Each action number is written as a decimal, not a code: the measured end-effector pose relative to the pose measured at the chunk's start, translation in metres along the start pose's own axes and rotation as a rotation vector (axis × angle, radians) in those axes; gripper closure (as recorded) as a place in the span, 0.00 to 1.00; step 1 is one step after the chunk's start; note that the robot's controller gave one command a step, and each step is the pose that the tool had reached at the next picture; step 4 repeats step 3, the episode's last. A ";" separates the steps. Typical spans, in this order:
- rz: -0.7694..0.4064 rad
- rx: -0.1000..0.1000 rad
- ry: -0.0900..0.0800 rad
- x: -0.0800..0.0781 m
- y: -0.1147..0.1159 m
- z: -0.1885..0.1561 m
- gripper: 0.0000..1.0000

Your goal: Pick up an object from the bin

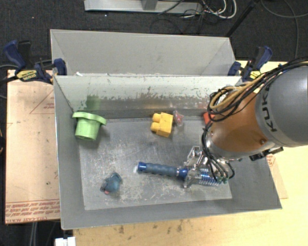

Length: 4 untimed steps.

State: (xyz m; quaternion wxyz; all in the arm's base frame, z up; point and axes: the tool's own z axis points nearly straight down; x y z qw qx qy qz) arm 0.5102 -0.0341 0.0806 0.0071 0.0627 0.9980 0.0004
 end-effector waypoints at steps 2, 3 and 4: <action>0.001 0.000 0.011 -0.002 0.000 -0.045 1.00; 0.000 0.000 0.010 -0.003 0.001 -0.079 1.00; 0.000 0.000 0.010 -0.003 0.001 -0.079 1.00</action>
Offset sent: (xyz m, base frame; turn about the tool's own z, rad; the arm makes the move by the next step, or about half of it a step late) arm -0.0003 0.0000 0.0188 0.0000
